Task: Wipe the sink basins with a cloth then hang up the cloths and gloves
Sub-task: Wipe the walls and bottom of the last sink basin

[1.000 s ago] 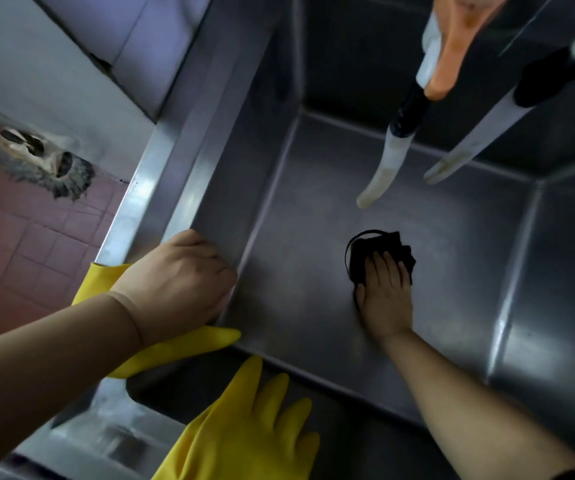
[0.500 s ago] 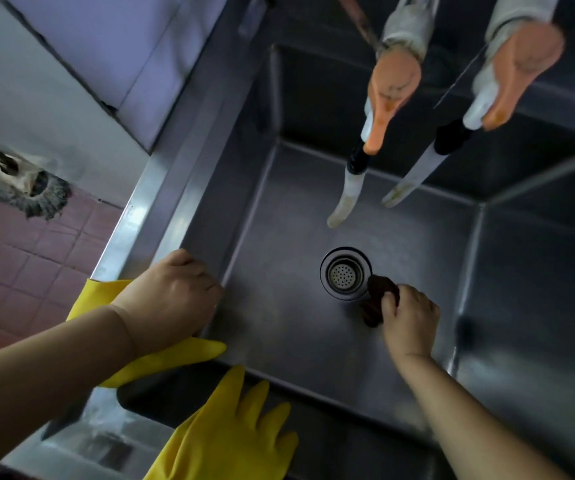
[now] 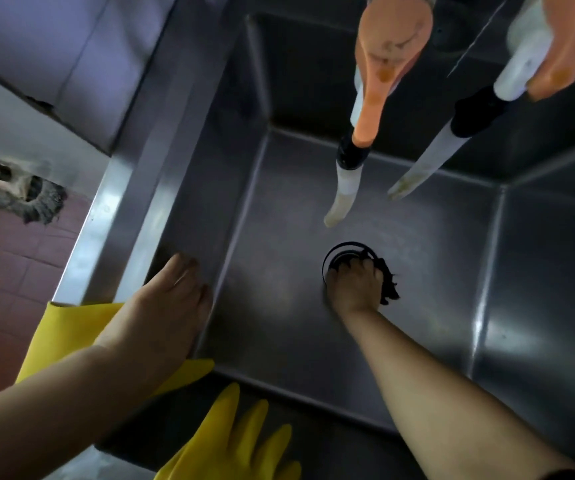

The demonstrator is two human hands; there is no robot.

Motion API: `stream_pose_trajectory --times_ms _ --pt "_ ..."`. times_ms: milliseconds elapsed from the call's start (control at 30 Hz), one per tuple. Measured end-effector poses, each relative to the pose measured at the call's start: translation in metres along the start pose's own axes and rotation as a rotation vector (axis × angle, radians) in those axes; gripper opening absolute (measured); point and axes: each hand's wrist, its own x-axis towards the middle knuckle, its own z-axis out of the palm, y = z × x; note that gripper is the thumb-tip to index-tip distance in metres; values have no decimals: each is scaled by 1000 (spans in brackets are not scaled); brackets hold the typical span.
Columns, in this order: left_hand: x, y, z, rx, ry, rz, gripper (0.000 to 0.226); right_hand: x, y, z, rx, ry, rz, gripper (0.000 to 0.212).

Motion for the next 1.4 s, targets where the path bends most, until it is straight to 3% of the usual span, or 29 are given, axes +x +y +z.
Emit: stream_pose_trajectory --times_ms 100,300,433,600,700,933,1100,1400 --pt "3 10 0 -43 -85 58 62 2 1 6 -42 -97 -30 36" --pt "66 41 -44 -419 -209 102 57 12 14 -8 -113 -249 -192 36" --pt "129 67 -58 -560 -173 105 60 18 19 -13 -203 -309 -253 37" --pt "185 93 -47 -555 -142 92 78 22 18 -14 -119 -350 -225 40" --pt "201 98 -32 -519 -88 64 83 24 19 -15 -179 -353 -302 40" --pt "213 94 -15 -534 -41 111 74 7 32 -18 -84 -234 -382 54" --pt "212 92 -16 -553 -38 118 69 1 27 -16 -340 -124 -425 53" --pt "213 93 -13 -554 -37 119 67 10 6 -17 -570 -177 -336 43"
